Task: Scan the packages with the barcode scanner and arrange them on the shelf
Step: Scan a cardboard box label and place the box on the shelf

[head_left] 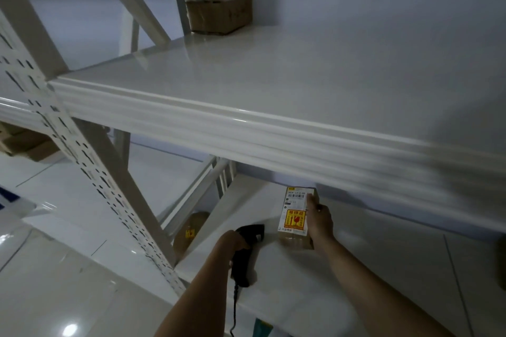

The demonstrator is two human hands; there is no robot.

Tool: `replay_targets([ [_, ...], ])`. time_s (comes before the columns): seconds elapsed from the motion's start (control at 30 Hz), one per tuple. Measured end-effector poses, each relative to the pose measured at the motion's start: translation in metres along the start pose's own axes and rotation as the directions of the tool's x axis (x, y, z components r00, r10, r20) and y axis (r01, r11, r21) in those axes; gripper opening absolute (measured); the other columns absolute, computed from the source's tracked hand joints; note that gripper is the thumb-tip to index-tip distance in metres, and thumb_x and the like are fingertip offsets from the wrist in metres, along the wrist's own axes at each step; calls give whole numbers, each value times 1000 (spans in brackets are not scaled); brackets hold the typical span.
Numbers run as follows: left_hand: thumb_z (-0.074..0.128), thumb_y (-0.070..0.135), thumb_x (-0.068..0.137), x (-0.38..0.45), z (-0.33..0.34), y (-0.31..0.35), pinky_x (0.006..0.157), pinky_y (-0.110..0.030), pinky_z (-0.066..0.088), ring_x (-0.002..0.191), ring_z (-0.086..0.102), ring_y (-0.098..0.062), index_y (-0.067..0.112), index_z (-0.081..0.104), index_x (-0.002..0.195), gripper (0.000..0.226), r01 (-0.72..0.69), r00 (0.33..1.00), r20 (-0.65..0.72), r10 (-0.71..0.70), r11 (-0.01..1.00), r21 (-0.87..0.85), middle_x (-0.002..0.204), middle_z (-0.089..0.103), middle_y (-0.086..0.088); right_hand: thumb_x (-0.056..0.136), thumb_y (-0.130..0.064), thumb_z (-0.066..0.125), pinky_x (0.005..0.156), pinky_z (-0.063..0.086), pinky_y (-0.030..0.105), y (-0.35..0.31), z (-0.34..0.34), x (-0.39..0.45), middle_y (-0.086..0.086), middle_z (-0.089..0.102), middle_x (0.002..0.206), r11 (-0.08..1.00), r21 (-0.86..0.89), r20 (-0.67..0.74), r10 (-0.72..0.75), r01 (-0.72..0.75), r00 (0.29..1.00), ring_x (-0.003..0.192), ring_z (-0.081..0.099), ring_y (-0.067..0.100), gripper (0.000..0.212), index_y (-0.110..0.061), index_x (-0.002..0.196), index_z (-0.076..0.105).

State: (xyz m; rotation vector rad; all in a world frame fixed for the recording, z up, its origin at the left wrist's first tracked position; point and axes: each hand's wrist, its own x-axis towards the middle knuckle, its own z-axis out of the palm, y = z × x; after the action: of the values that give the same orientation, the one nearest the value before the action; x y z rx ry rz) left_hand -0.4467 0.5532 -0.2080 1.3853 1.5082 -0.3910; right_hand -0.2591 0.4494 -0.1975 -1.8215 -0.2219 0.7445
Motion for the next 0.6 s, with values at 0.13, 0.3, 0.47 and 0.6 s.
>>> replay_targets([
  [0.13, 60, 21, 96, 10, -6, -8, 104, -38, 47, 124, 52, -30, 1, 47, 132, 43, -26, 995, 94, 40, 989, -146, 127, 52, -12, 99, -55, 49, 72, 61, 35, -5, 4, -12, 4, 75, 81, 999, 53, -47, -11, 14, 999, 71, 74, 22, 45, -14, 98, 68],
  [0.3, 62, 23, 93, 1, -16, -17, 101, -46, 50, 109, 60, -31, 3, 61, 110, 27, -250, 952, 89, 294, 911, -328, 116, 61, -17, 98, -51, 54, 85, 60, 49, 7, 2, -43, 16, 75, 103, 982, 188, -99, 44, -25, 994, 87, 74, 32, 52, -4, 120, 63],
  [0.47, 55, 2, 96, -14, -34, -24, 70, -31, 49, 73, 58, -24, -11, 58, 116, 24, -471, 857, -14, 515, 773, -424, 102, 60, -21, 100, -34, 58, 77, 59, 36, 9, 5, -86, 20, 72, 115, 980, 196, -151, 62, -31, 987, 91, 72, 30, 41, -1, 124, 60],
  [0.6, 57, 8, 93, -46, -47, -26, 62, -31, 44, 62, 51, -19, 2, 61, 103, 12, -487, 810, 69, 582, 734, -474, 74, 56, -9, 95, -21, 65, 90, 57, 44, 8, 7, -122, 15, 67, 123, 977, 211, -119, 51, -25, 992, 104, 69, 31, 42, -9, 131, 46],
])
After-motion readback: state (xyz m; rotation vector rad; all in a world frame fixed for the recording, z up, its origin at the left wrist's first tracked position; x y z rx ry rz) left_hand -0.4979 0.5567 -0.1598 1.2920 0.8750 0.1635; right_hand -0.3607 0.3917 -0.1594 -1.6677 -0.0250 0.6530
